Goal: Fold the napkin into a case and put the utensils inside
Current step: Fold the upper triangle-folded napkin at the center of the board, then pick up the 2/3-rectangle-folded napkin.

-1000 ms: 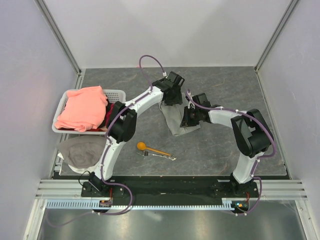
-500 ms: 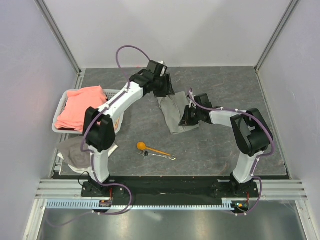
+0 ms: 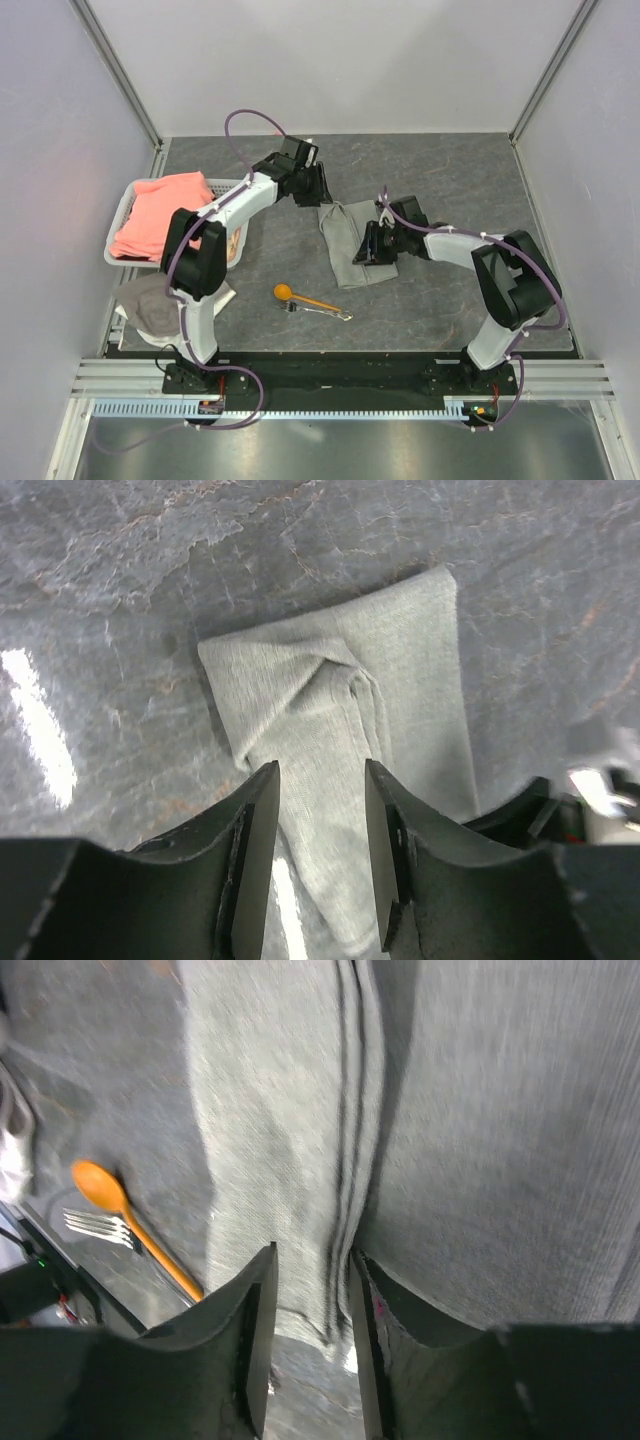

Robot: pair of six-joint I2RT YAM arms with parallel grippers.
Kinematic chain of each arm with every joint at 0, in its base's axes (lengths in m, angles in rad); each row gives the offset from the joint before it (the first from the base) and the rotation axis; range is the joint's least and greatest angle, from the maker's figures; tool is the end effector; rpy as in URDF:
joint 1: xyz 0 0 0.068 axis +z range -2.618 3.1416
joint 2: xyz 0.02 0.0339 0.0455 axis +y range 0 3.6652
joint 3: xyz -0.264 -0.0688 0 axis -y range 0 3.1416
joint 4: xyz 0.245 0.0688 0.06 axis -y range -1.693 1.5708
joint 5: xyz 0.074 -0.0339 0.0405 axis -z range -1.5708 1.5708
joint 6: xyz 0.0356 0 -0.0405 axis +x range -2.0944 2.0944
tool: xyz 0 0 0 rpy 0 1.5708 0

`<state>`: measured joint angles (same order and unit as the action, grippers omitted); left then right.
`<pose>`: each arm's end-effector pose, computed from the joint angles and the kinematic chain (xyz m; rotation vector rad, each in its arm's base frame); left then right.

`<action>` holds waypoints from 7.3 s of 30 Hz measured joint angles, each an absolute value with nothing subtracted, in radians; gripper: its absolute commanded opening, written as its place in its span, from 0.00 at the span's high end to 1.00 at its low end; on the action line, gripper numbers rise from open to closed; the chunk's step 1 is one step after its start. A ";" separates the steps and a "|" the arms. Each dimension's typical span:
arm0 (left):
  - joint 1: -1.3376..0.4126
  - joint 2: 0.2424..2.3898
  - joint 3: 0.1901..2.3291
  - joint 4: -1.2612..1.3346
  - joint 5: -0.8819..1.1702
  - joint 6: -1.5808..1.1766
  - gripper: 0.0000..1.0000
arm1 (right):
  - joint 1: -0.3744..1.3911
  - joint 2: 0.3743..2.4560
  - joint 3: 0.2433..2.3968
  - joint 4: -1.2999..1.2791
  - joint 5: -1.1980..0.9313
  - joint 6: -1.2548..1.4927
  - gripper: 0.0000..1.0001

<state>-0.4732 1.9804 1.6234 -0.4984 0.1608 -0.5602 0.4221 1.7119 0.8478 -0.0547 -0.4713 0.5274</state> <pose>0.3955 -0.2089 0.2439 -0.0338 2.5219 -0.6421 0.2908 0.1483 0.1435 -0.0742 2.6164 0.9603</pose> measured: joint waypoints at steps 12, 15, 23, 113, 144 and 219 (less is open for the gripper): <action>-0.474 2.070 1.624 -0.427 0.122 -0.486 0.69 | 0.412 1.923 1.306 -0.133 -0.418 0.453 0.47; -0.476 2.074 1.624 -0.415 0.114 -0.474 0.69 | 0.410 1.986 1.368 -0.146 -0.408 0.444 0.54; -0.480 2.104 1.624 -0.405 0.115 -0.465 0.73 | 0.410 2.063 1.433 -0.171 -0.401 0.440 0.64; -0.490 2.220 1.637 -0.244 0.316 -0.588 0.69 | 0.522 1.593 0.870 -0.289 -0.228 0.513 0.86; -0.653 1.837 1.087 -0.085 0.376 -0.775 0.87 | 0.395 2.106 1.519 -0.268 -0.345 0.479 0.94; -1.180 1.971 1.448 -0.329 -0.225 -0.699 0.47 | 0.094 1.286 0.748 -0.447 -0.083 0.628 0.02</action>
<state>-1.1797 1.9709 1.4479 -0.3294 -0.2253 -0.6994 0.0937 1.2861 0.7475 -0.4473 -0.0834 0.6277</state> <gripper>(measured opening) 0.572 0.979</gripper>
